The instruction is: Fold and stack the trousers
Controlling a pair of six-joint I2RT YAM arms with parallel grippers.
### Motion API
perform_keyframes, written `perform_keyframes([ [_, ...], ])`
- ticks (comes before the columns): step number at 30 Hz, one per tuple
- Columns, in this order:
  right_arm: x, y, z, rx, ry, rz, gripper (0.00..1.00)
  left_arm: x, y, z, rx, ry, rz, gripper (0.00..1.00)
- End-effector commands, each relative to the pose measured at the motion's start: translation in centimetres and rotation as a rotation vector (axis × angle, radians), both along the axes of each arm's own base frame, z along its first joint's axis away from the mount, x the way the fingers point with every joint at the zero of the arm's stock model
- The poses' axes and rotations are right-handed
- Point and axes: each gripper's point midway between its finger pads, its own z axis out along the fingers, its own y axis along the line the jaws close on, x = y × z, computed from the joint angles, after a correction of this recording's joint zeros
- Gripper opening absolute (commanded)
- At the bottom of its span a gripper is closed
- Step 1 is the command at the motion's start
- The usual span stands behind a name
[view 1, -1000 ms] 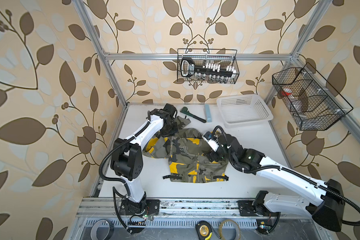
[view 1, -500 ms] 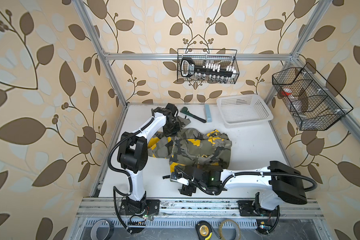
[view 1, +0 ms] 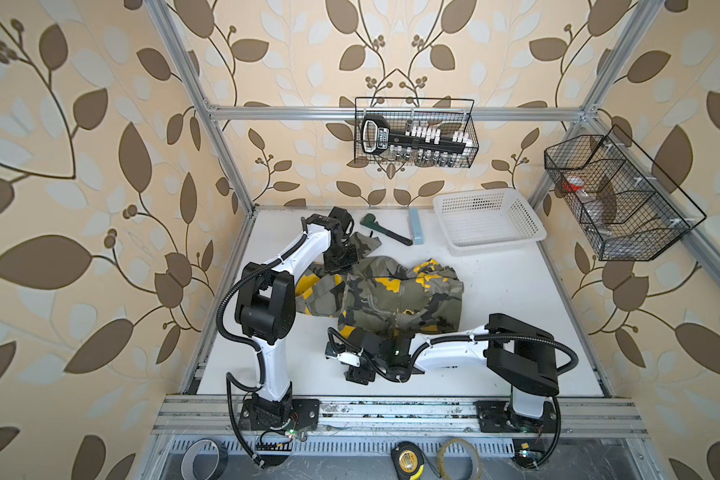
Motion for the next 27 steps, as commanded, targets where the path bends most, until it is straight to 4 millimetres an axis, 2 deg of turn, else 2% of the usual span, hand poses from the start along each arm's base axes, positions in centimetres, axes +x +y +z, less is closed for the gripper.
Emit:
perform_keyframes([
  [1,0.4,-0.6,-1.6,-0.033,0.032,-0.012,0.67,-0.7,0.3,1.9,-0.01,-0.018,-0.024,0.12],
  [3,0.7,-1.0,-2.1,-0.038,0.05,-0.027,0.56,-0.8,0.6,2.1,0.003,-0.027,-0.029,0.17],
  [5,0.9,-1.2,-2.1,-0.032,0.063,-0.042,0.34,-0.9,0.7,2.5,0.007,-0.037,-0.039,0.26],
  [6,1.0,-1.2,-2.0,-0.026,0.068,-0.045,0.27,-1.0,0.8,2.8,0.011,-0.045,-0.046,0.29],
  [8,1.2,-1.0,-1.2,-0.002,0.073,-0.052,0.11,-1.0,1.2,3.6,0.034,-0.072,-0.061,0.39],
  [10,1.3,-0.7,0.0,0.031,0.075,-0.054,0.0,-1.2,1.9,4.7,0.066,-0.109,-0.079,0.51],
  [12,1.4,-0.5,1.7,0.078,0.077,-0.069,0.0,-1.5,2.8,5.9,0.113,-0.15,-0.108,0.6],
  [14,1.9,-0.8,4.2,0.14,0.071,-0.099,0.0,-2.2,4.4,7.2,0.19,-0.185,-0.135,0.67],
  [18,3.2,-2.5,9.2,0.263,0.051,-0.191,0.0,-4.4,8.0,8.4,0.343,-0.203,-0.168,0.79],
  [21,4.5,-4.8,12.4,0.341,0.027,-0.273,0.0,-6.8,10.6,7.5,0.413,-0.161,-0.198,0.8],
  [23,5.4,-6.8,14.0,0.376,0.014,-0.329,0.0,-8.3,12.3,6.0,0.438,-0.122,-0.213,0.81],
  [27,7.1,-11.2,16.2,0.394,-0.032,-0.424,0.0,-9.5,14.1,3.7,0.476,-0.084,-0.233,0.84],
])
